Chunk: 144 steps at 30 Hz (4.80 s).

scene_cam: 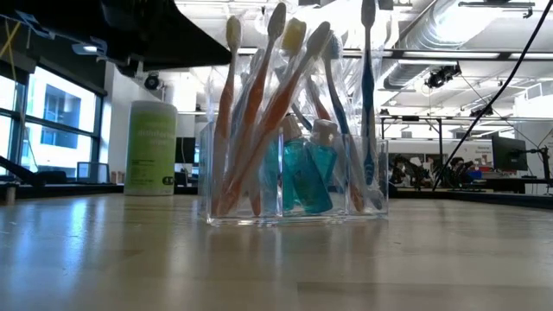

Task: Pick & Place toothbrushing station
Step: Put the orange toothbrush into the transparent organizer, then put the blue toothbrush into the transparent organizer

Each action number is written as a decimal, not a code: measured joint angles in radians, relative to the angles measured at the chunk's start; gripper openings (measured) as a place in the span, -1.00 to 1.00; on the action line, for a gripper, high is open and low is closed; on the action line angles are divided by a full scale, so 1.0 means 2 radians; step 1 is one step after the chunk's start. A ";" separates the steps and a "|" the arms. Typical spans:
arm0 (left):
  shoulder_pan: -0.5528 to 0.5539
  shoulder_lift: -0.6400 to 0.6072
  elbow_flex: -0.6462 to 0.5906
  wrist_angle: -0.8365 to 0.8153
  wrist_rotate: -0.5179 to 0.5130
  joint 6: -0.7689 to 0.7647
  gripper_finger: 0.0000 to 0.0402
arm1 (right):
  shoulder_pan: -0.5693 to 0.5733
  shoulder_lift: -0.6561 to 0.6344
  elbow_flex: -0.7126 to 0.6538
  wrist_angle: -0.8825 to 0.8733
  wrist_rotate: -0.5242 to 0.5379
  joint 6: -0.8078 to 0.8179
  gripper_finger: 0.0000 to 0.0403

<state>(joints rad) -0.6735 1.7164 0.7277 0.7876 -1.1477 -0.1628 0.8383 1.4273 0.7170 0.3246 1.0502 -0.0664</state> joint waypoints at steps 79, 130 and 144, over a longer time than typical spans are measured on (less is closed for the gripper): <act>-0.060 0.000 0.001 0.330 -0.135 0.413 -0.39 | -0.579 0.114 0.261 -0.283 -0.513 0.245 0.44; -0.017 -0.060 0.000 0.312 -0.196 0.480 -0.39 | -0.582 0.332 0.353 -0.332 -0.412 0.200 0.44; -0.018 -0.121 0.000 0.304 -0.196 0.480 -0.39 | -0.581 0.334 0.353 -0.343 -0.390 0.182 0.22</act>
<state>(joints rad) -0.7101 1.4739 0.7280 1.3949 -1.5394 0.7967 -0.3245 2.0962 1.4231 -0.3623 0.2703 0.2974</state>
